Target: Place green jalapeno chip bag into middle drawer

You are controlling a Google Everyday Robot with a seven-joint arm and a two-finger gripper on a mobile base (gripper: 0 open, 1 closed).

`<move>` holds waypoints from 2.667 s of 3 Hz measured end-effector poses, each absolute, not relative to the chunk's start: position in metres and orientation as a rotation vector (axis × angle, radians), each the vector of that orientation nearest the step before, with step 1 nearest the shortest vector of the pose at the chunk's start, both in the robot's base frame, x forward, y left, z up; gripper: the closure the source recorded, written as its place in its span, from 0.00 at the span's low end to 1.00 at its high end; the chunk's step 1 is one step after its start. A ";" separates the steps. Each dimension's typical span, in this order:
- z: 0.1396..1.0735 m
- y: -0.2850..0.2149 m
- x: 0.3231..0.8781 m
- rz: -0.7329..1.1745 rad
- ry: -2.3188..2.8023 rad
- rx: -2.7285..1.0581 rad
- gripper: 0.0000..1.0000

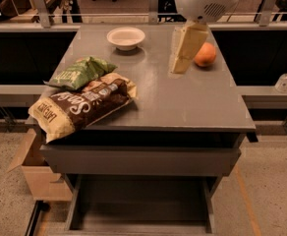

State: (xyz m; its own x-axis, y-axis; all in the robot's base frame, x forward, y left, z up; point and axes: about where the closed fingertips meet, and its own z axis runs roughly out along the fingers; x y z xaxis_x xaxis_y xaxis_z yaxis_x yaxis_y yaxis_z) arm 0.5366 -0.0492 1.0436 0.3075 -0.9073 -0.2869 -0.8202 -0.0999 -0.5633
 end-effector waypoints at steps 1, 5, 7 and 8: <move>1.039 -0.028 0.570 -0.130 1.408 -2.008 0.00; 0.964 0.117 0.675 -0.113 0.912 -2.424 0.00; 0.903 0.147 0.681 -0.172 0.817 -2.610 0.00; 0.903 0.147 0.681 -0.172 0.817 -2.610 0.00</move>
Offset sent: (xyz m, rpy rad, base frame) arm 0.1405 0.1043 -0.0369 -0.0811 -0.0001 0.4458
